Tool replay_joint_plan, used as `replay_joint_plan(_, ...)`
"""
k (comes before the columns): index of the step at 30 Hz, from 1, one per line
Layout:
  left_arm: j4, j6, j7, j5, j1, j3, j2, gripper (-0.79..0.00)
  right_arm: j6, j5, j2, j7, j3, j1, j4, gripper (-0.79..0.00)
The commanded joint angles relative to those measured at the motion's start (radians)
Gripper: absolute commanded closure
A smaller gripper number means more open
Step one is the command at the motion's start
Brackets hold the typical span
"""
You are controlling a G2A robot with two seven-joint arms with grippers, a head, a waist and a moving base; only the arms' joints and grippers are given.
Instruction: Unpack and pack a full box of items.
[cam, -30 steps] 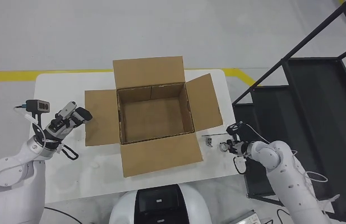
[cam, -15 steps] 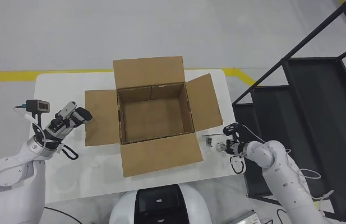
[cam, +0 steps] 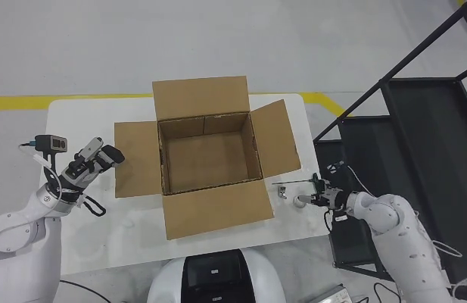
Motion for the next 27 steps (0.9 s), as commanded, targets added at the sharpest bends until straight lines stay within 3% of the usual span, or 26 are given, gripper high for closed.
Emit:
replay_joint_plan(1, 0.000, 0.000, 0.000, 0.000, 0.000, 0.000, 0.000, -0.785, -0.063, 0.079, 0.005, 0.011, 0.017, -0.003, 0.007, -0.785)
replay_joint_plan(7, 0.000, 0.000, 0.000, 0.000, 0.000, 0.000, 0.000, -0.785, -0.242, 0.296, 0.022, 0.108, 0.004, 0.033, 0.051, -0.785)
replay_joint_plan(13, 0.000, 0.000, 0.000, 0.000, 0.000, 0.000, 0.000, -0.785, -0.138, 0.103, 0.029, 0.120, -0.039, 0.073, 0.024, -0.785)
replay_joint_plan(16, 0.000, 0.000, 0.000, 0.000, 0.000, 0.000, 0.000, -0.785, -0.066, -0.009, 0.029, 0.097, -0.065, 0.072, 0.004, -0.311)
replay_joint_plan(18, 0.000, 0.000, 0.000, 0.000, 0.000, 0.000, 0.000, -0.785, -0.028, -0.063, 0.028, 0.085, -0.083, 0.071, -0.003, -0.080)
replay_joint_plan(19, 0.000, 0.000, 0.000, 0.000, 0.000, 0.000, 0.000, -0.785, -0.008, -0.092, 0.028, 0.082, -0.093, 0.072, -0.008, 0.000)
replay_joint_plan(24, 0.000, 0.000, 0.000, 0.000, 0.000, 0.000, 0.000, -0.785, 0.062, -0.178, 0.026, 0.076, -0.145, 0.077, -0.015, 0.000)
replay_joint_plan(26, 0.000, 0.000, 0.000, 0.000, 0.000, 0.000, 0.000, -0.785, 0.084, -0.202, 0.025, 0.081, -0.162, 0.079, -0.017, -0.089)
replay_joint_plan(27, 0.000, 0.000, 0.000, 0.000, 0.000, 0.000, 0.000, -0.785, 0.093, -0.209, 0.025, 0.082, -0.169, 0.080, -0.018, -0.095)
